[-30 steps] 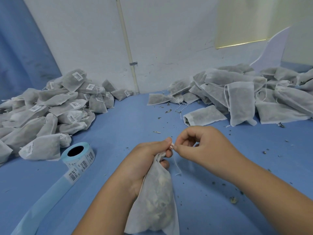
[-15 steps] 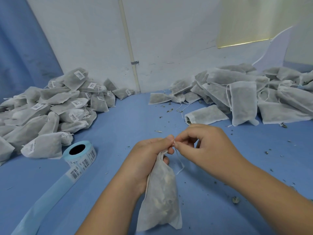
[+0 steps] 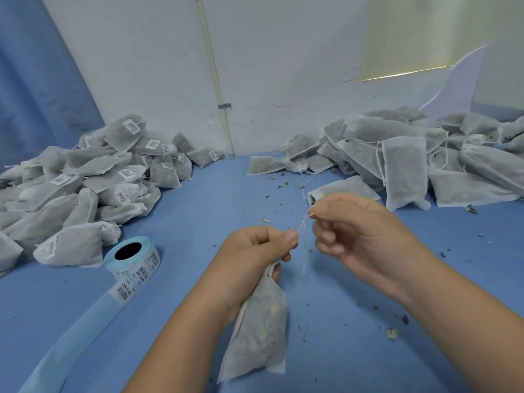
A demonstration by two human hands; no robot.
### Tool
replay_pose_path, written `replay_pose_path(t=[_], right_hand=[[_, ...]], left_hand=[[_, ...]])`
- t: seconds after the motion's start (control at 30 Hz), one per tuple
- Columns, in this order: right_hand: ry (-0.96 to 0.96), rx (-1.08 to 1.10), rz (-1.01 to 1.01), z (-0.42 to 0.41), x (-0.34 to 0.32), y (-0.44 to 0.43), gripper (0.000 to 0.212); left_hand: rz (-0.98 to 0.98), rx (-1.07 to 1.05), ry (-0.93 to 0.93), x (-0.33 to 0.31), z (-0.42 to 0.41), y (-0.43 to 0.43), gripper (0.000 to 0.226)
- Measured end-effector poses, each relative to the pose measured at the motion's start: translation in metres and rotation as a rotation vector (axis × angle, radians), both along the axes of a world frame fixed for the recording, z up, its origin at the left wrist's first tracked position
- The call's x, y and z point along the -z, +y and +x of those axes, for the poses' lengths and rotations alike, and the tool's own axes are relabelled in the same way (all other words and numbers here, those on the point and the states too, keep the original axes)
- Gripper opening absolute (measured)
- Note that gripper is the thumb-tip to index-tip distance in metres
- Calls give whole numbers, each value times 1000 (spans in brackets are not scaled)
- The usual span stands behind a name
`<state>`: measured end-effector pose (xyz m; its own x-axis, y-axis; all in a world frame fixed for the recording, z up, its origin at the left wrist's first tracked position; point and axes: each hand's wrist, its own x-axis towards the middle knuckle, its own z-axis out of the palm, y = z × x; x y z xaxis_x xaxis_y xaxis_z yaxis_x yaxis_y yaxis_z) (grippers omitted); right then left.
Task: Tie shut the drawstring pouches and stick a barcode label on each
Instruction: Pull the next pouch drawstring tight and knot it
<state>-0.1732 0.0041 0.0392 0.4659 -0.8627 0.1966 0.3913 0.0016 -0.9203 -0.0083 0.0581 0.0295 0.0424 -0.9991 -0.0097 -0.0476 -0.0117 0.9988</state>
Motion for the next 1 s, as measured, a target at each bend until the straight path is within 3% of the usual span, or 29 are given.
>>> replay_pose_path(t=[0.13,0.33,0.53,0.73,0.93,1.0], right_hand=[[-168,-167,140,3,-1,4,5],[217,-368,248,-20,-10,-11,10],[16,-530,200,-17,-4,-9,18],[269,-270,294,-20,-7,-15,23],[100,-69,275,-19,-4,-21,20],[26,29,287,-19,-3,-23,18]], left_hand=[[-32,32,19,-1,-5,1,21],[-166,-209,-231,0,6,-3,30],[-187,-219,-279,4,1,-3,29],[-192,-238,-346,4,9,-4,25],[-59,-42,-328,4,15,-2,13],[20,55,-343,4,18,-1,20]])
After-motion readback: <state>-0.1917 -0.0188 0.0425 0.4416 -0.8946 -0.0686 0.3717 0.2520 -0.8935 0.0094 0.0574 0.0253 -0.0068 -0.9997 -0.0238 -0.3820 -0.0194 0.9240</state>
